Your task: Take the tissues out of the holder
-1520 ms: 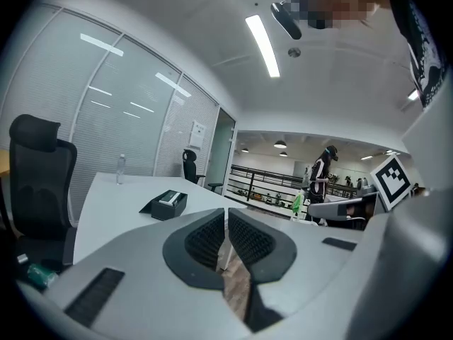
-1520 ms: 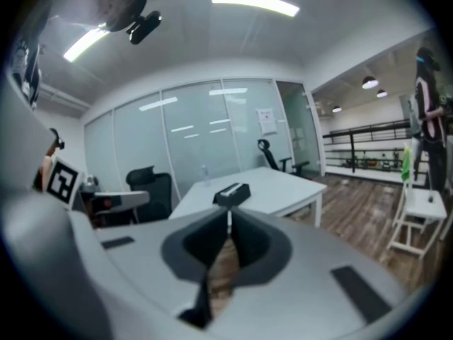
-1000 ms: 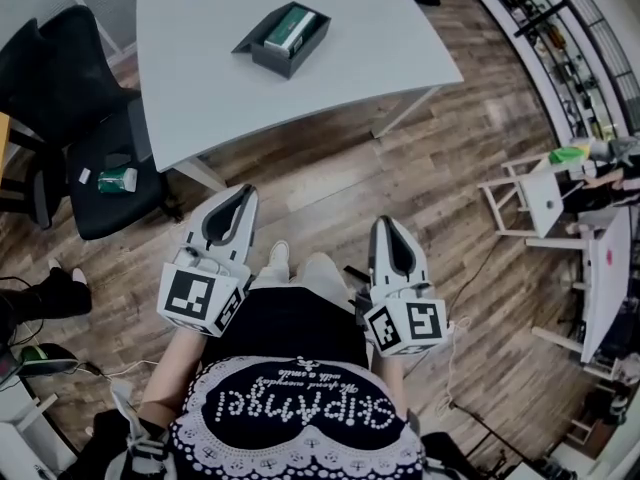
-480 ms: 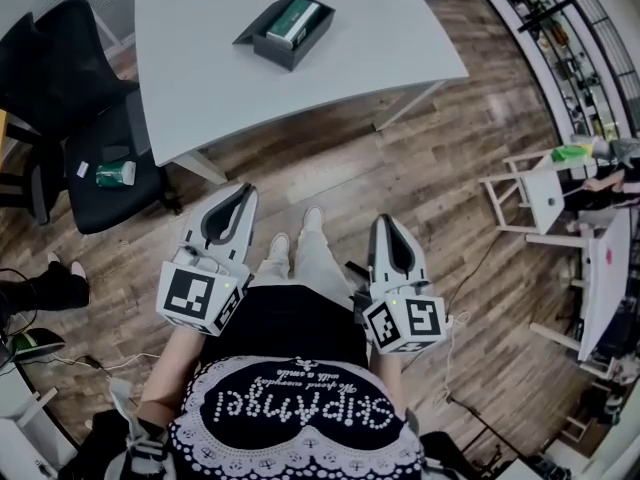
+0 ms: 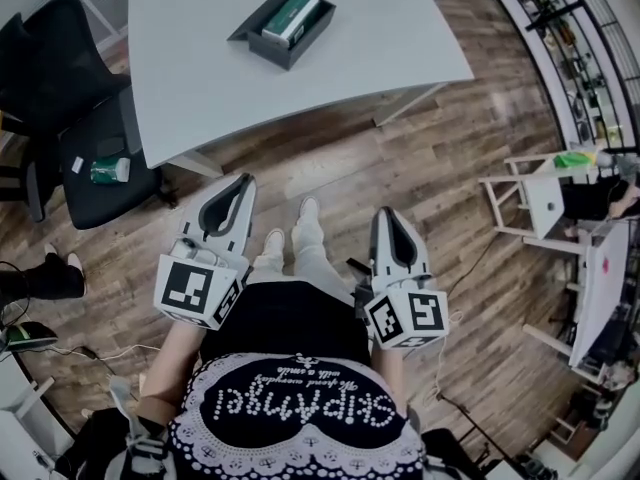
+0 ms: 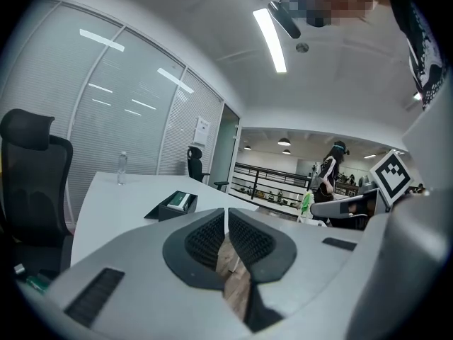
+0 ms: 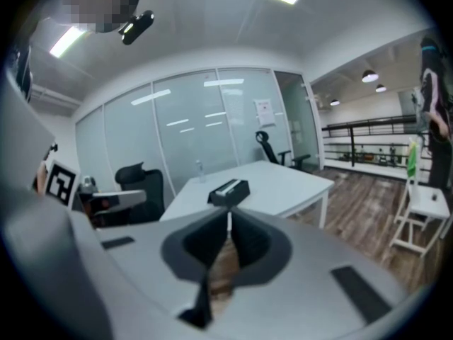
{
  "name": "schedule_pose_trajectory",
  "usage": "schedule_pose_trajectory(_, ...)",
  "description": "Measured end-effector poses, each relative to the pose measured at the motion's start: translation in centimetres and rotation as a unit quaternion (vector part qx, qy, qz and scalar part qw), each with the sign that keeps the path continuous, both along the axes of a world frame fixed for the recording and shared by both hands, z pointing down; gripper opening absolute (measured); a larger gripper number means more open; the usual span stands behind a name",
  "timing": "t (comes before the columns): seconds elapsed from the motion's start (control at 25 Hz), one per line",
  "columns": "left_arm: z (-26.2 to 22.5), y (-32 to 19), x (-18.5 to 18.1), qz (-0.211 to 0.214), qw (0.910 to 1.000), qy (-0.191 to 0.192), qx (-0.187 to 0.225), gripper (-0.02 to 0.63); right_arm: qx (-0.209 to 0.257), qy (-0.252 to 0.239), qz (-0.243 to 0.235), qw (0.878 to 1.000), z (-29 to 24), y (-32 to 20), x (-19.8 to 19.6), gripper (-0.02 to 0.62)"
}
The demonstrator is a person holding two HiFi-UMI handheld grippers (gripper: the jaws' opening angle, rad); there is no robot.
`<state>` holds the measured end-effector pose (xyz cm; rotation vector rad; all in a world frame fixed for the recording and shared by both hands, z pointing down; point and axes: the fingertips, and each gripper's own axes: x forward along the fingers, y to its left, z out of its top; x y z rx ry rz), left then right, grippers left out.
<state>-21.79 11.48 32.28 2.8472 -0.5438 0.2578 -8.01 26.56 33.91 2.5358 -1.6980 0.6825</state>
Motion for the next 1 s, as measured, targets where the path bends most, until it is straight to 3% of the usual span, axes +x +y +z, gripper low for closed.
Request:
schedule_pose_trajectory(0.64, -0.8, -3.7, 6.4, -0.060, 0.9981, 0.004, 0.011, 0.041, 0.014, 0.010, -0.070, 0.997, -1.1, -6.2, 7.9, 0.035)
schedule_pose_trajectory(1.0, -0.9, -4.0, 9.0, -0.083, 0.9964, 0.000, 0.017, 0.041, 0.016, 0.004, -0.089, 0.996, -0.9, -6.8, 11.3, 0.035)
